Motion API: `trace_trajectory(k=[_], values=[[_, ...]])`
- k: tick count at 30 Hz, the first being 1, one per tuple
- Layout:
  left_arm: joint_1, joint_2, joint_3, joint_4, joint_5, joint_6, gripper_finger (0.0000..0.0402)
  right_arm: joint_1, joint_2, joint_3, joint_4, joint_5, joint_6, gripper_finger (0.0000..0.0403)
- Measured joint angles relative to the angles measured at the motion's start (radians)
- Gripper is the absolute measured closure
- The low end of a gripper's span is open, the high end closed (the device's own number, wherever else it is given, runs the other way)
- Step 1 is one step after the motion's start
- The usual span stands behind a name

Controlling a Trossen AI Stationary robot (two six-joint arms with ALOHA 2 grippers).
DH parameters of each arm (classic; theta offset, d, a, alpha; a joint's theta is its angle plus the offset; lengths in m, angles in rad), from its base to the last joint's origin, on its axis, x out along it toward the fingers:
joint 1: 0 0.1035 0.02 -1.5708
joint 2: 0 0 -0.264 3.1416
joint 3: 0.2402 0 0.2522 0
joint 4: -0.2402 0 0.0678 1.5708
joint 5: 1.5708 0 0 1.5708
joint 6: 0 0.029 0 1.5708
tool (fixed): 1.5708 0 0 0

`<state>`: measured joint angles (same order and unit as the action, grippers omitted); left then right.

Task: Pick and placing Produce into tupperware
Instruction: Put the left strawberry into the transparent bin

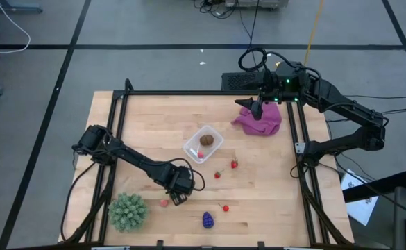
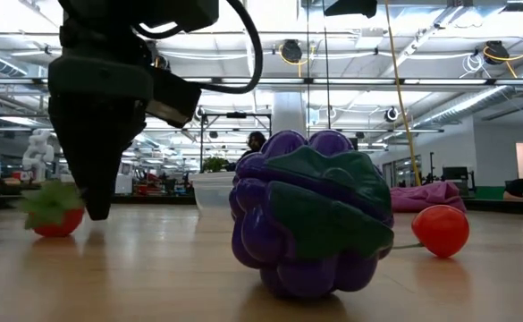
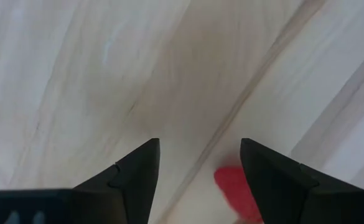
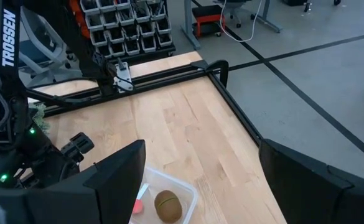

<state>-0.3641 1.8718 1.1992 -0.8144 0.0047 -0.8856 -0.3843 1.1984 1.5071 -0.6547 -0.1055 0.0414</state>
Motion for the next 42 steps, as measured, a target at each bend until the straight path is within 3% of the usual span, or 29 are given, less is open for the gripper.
trace_trajectory(k=[12,22,42], values=[[-0.012,-0.122,0.019,-0.05,-0.004,-0.074,0.0172,0.0,0.0,0.0,-0.001,0.0,0.0,0.0099],[-0.066,-0.107,0.018,-0.01,0.053,-0.213,0.0172,0.0,0.0,0.0,-0.001,0.0,0.0,0.0099],[-0.084,-0.029,0.016,0.024,0.052,-0.248,0.0172,0.0,0.0,0.0,-0.002,-0.001,0.027,0.0099]])
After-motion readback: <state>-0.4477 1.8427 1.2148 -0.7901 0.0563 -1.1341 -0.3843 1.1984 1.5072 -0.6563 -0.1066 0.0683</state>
